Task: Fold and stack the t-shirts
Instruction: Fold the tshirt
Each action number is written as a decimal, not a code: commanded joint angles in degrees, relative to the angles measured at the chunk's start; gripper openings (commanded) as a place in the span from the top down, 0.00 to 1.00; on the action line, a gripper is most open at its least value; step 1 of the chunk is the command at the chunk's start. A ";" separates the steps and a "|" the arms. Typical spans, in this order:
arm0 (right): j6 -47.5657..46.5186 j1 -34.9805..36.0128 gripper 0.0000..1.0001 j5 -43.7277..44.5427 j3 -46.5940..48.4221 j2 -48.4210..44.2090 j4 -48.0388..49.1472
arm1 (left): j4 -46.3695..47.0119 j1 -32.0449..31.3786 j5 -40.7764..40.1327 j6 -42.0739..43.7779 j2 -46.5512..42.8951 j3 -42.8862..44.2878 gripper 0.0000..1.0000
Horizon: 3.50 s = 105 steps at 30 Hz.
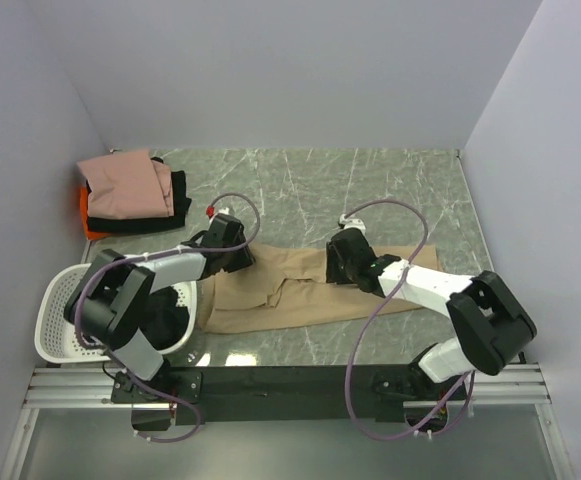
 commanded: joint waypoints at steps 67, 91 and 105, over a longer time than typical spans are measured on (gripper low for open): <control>6.31 -1.42 0.46 0.25 -3.67 -4.65 -6.02 | -7.89 2.01 0.49 7.52 4.83 10.06 0.62; 14.13 6.30 0.48 -10.65 -1.13 -0.09 -2.95 | -16.05 7.55 2.96 10.43 29.89 42.57 0.63; 13.87 13.96 0.48 -14.27 6.69 -0.87 -6.01 | -16.94 9.40 2.96 12.53 38.68 58.48 0.63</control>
